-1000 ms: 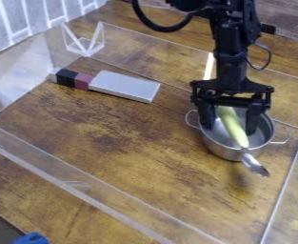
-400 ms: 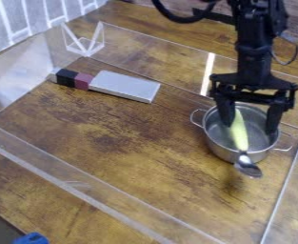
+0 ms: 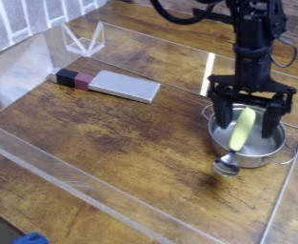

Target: Put the spoon into the silver pot

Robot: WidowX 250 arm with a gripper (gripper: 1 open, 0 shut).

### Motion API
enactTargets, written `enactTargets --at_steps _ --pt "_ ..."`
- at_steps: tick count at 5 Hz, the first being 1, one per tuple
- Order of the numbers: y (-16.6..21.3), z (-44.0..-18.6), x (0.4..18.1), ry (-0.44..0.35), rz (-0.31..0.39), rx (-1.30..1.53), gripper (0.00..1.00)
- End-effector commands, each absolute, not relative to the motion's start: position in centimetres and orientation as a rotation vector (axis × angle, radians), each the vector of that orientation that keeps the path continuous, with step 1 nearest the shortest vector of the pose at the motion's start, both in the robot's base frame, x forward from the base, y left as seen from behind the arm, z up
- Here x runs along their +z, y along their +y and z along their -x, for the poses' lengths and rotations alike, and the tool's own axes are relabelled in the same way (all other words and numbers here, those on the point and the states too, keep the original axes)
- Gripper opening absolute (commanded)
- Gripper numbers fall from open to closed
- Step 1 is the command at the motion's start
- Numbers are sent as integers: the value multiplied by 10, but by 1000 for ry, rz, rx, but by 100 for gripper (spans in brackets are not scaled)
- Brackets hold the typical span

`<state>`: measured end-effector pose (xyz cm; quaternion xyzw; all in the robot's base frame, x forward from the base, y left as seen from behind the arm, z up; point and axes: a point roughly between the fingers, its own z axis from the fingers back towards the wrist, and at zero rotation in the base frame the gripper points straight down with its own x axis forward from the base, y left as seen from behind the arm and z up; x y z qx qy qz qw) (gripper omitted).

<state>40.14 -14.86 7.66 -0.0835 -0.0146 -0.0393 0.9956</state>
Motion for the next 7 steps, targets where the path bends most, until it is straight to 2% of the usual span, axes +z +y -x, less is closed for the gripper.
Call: enactTargets --at_steps 1,2,3,6,7 --pt "-138 -421 134 -181 192 -89 100" --pt "-127 -429 141 -198 180 -93 100" --pt "-121 -426 151 -194 169 -82 100" --pt "-132 -405 147 -111 145 -105 100" --pt "-136 -398 138 -100 136 -83 100"
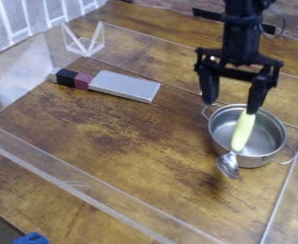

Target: Put the spoon into the silver pot

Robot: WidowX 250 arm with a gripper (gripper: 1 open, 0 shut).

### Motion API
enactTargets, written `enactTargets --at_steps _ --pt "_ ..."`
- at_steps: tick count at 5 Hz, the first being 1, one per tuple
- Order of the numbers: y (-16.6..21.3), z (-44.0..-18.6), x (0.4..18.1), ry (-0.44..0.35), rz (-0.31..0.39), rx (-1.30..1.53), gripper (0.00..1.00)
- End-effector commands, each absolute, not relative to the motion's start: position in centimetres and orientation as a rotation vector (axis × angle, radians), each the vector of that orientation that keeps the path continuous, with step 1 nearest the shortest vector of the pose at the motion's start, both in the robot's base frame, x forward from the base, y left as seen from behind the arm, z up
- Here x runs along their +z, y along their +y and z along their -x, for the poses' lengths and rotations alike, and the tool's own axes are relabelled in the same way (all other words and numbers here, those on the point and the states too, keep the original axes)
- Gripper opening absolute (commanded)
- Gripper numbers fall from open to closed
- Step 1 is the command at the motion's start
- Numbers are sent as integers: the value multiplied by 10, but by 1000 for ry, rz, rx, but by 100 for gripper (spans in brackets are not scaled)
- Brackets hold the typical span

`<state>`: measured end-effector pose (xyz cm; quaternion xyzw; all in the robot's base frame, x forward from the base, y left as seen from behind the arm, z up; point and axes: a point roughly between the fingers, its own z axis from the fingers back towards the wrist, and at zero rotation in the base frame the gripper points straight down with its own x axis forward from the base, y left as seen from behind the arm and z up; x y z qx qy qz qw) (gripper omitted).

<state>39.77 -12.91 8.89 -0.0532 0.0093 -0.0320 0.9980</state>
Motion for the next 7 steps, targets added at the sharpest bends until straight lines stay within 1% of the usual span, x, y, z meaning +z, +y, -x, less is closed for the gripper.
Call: enactTargets --at_steps 1,2,3,5,6,7 --pt "-136 -392 139 -111 128 -57 100" --pt "-146 -387 142 -98 120 -26 100" --pt "-153 -383 151 -103 113 5 100" --pt "-136 -381 162 -83 103 -24 100" --pt "-140 -378 157 -43 95 -46 100" --pt "-143 -373 144 -4 87 -26 100"
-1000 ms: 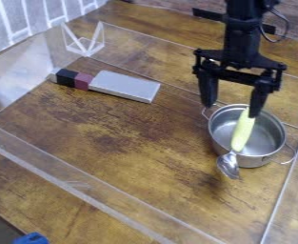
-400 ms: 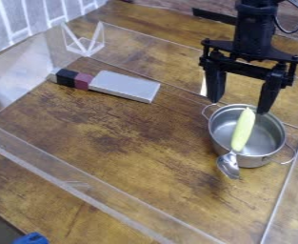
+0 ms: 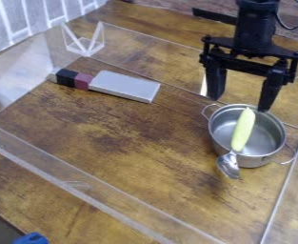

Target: Put the spoon into the silver pot

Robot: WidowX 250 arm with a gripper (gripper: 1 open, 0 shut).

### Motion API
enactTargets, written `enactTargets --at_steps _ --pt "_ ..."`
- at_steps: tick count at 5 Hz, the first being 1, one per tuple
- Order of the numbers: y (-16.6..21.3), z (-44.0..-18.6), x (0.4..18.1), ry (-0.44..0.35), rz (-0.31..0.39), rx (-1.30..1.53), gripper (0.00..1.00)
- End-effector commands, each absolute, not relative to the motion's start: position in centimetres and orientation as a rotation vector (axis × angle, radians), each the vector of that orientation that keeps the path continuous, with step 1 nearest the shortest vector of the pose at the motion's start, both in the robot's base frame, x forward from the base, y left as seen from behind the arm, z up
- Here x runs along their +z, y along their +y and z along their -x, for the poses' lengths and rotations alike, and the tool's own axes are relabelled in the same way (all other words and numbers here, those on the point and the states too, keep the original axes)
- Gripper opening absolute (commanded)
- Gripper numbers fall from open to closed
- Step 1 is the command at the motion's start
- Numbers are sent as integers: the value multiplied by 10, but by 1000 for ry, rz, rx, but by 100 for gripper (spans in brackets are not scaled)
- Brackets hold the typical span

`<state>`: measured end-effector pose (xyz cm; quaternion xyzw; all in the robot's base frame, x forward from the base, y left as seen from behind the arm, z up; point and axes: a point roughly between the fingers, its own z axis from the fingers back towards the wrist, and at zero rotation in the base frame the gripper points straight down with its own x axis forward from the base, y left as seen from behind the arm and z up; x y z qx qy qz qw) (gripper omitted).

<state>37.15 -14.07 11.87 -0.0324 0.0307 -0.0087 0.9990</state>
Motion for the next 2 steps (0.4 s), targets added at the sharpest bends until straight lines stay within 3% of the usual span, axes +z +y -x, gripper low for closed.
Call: enactTargets --at_steps 1,2 --pt "-145 -367 131 33 78 -7 100" --pt "-126 -374 119 67 69 -36 100"
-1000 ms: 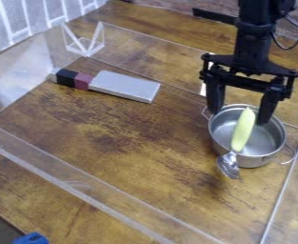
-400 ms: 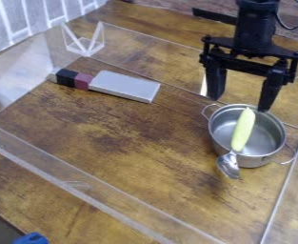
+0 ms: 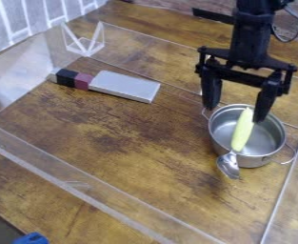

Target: Put the spoon into the silver pot

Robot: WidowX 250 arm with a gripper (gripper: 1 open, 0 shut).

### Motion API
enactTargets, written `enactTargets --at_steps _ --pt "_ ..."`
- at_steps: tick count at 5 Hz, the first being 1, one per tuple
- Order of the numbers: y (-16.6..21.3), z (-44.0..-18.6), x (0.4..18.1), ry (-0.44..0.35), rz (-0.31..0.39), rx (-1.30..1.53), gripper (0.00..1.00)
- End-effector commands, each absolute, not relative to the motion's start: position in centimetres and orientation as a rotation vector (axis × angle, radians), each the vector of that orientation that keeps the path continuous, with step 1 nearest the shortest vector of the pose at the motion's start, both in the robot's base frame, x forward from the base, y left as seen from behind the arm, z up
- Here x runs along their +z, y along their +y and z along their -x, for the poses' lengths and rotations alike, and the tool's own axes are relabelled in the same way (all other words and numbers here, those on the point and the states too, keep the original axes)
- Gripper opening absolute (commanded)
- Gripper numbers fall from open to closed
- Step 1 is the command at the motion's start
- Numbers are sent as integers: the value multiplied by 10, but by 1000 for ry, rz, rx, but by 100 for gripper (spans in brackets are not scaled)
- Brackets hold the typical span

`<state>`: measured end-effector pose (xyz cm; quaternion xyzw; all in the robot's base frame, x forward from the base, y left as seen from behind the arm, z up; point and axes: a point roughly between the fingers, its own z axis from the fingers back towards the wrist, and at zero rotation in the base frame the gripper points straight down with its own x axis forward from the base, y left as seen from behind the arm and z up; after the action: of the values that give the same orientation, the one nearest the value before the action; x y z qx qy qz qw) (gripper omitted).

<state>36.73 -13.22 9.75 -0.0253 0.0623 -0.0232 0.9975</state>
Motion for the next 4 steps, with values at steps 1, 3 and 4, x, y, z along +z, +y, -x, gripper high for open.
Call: enactTargets --at_steps 1,3,4 --pt "-109 -381 106 102 60 -56 100" --pt "-69 -387 116 160 -21 -451 100" --pt "-48 -379 108 180 -36 -602 100"
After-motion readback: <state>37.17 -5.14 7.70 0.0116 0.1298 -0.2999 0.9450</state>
